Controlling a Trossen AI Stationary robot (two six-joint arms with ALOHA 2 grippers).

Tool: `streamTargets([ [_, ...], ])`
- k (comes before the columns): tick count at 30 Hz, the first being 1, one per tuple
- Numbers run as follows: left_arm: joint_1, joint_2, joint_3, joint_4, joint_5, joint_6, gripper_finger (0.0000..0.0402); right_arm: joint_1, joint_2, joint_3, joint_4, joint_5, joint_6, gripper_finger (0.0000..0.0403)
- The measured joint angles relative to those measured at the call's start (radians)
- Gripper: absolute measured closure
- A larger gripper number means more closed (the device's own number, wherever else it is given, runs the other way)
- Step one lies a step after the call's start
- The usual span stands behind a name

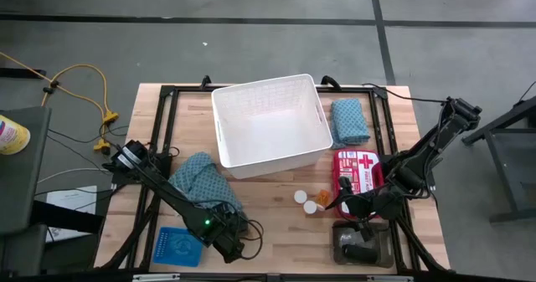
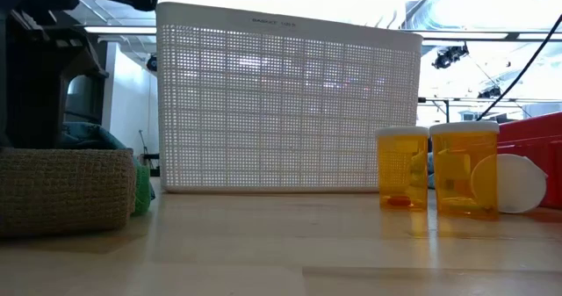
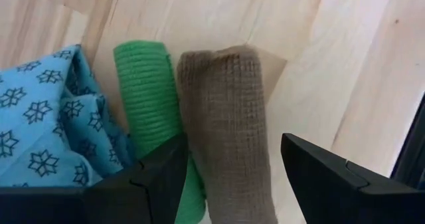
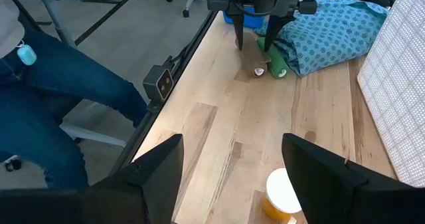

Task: Pick & place medical supplies in basket/bin
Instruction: Put the brown bandage into the black bin

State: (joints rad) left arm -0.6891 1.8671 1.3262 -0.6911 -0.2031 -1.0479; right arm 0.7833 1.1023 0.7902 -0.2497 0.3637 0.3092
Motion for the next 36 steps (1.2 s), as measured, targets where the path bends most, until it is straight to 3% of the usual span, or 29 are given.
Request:
streamTargets([
  [25,0.0,0.058,0.001,0.05,0.046,0.002,0.0171,0.0,0.0,0.0,0.0,0.0,0.0,0.016],
  [36,0.0,0.06,0.0,0.05,0.055,-0.001,0.0267,0.0,0.0,0.0,0.0,0.0,0.0,0.016],
])
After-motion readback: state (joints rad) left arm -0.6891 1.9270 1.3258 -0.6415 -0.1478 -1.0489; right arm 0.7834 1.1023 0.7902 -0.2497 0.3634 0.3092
